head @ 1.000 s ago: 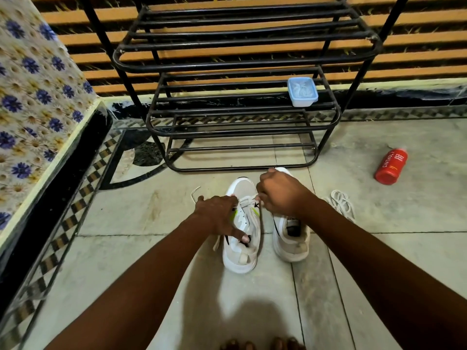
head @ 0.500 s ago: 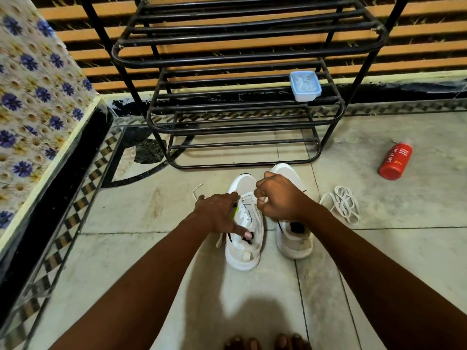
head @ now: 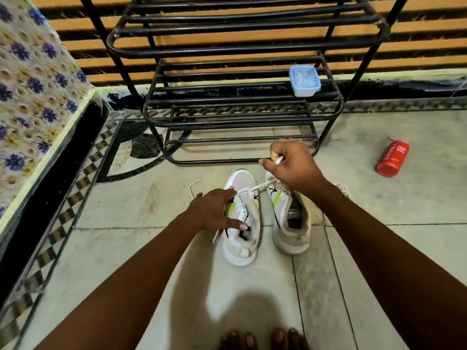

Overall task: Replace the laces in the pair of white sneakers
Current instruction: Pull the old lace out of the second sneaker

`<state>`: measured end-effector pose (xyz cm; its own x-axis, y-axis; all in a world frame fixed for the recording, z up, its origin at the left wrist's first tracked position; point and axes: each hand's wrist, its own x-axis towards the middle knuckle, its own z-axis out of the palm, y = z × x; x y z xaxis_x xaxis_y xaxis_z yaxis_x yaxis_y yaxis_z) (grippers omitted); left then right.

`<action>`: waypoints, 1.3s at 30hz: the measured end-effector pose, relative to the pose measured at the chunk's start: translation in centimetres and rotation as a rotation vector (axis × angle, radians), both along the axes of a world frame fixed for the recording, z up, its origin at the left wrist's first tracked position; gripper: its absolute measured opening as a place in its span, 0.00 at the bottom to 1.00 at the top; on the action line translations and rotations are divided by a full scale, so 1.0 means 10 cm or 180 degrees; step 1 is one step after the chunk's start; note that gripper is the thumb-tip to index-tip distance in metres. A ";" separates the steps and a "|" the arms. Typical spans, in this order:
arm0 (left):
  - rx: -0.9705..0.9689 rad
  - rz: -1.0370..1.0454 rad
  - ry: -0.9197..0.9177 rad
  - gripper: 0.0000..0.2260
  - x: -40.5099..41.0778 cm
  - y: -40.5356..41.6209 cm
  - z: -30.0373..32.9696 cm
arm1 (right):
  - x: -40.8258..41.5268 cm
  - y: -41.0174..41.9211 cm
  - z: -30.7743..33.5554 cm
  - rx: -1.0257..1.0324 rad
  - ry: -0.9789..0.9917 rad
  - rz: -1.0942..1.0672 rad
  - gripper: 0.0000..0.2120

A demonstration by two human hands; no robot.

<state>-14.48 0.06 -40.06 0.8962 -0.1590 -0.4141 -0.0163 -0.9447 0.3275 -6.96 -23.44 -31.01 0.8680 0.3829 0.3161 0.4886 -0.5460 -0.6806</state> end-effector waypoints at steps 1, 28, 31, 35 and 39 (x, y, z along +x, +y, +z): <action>-0.0212 0.0083 -0.0099 0.53 -0.01 0.03 -0.03 | -0.01 0.04 -0.07 -0.0012 0.0094 0.0067 0.19; -0.1429 0.1881 -0.0168 0.15 0.26 -0.19 -0.06 | -0.83 0.61 -0.93 -0.1873 0.0297 -0.0119 0.06; -0.1949 0.2250 -0.0136 0.18 0.23 -0.16 -0.04 | -0.79 0.59 -0.97 -0.1970 0.0429 -0.0147 0.09; -0.2439 0.2452 -0.0082 0.17 0.13 -0.13 0.00 | -0.81 0.64 -0.97 -0.2030 0.0388 -0.0138 0.11; -0.2073 0.2615 -0.0274 0.15 0.16 -0.09 0.03 | -0.78 0.65 -0.96 -0.2109 0.0433 -0.0133 0.10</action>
<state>-12.86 -0.84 -39.76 0.8518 0.3420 -0.3969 0.5023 -0.3177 0.8042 -14.77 -16.95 -40.60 0.9017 0.4235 -0.0869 0.3919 -0.8855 -0.2494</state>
